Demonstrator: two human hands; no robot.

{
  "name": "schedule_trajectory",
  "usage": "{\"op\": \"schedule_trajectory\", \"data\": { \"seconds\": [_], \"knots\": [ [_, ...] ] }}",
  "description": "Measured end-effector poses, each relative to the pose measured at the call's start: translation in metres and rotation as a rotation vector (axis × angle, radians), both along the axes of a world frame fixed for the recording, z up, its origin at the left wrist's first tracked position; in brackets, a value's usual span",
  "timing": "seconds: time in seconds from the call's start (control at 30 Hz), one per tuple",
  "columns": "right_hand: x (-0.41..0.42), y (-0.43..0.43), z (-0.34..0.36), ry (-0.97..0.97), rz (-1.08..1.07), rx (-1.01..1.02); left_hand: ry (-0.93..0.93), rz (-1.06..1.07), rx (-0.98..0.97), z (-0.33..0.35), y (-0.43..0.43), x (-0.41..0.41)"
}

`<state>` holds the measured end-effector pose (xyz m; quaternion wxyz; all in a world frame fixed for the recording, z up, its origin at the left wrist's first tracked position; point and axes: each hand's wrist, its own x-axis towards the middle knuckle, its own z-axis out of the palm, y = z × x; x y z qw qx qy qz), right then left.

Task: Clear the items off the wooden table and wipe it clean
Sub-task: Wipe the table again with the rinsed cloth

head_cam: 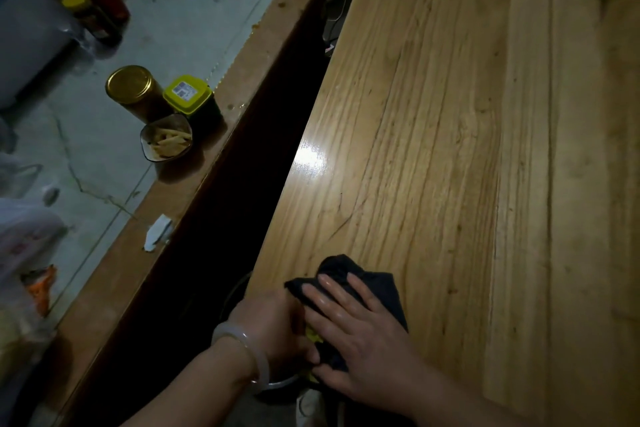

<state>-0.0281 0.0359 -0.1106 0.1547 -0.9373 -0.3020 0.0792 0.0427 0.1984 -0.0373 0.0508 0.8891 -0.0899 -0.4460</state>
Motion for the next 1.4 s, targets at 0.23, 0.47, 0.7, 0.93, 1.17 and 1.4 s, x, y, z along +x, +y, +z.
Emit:
{"op": "schedule_trajectory", "data": {
  "seconds": [0.23, 0.47, 0.7, 0.93, 1.17, 1.4],
  "knots": [
    [-0.001, -0.044, 0.004, -0.066, -0.161, -0.010, -0.143, -0.027, -0.149, -0.011, -0.046, 0.003],
    [0.050, -0.039, 0.003, 0.008, -0.473, -0.061, -0.428, 0.120, -0.396, -0.024, -0.048, 0.034],
    [0.104, 0.022, 0.005, 0.047, -0.515, -0.030, -0.582, 0.345, -0.308, -0.018, -0.016, 0.075],
    [0.071, 0.031, 0.007, 0.068, -0.166, -0.064, -0.135, -0.064, 0.289, -0.016, -0.005, 0.075],
    [0.000, -0.013, 0.002, 0.060, -0.079, -0.052, -0.022, -0.298, 0.393, -0.021, -0.050, 0.029],
    [-0.038, -0.085, 0.004, 0.035, -0.161, -0.068, -0.058, -0.269, 0.208, -0.019, -0.123, 0.002]
  ]
}}
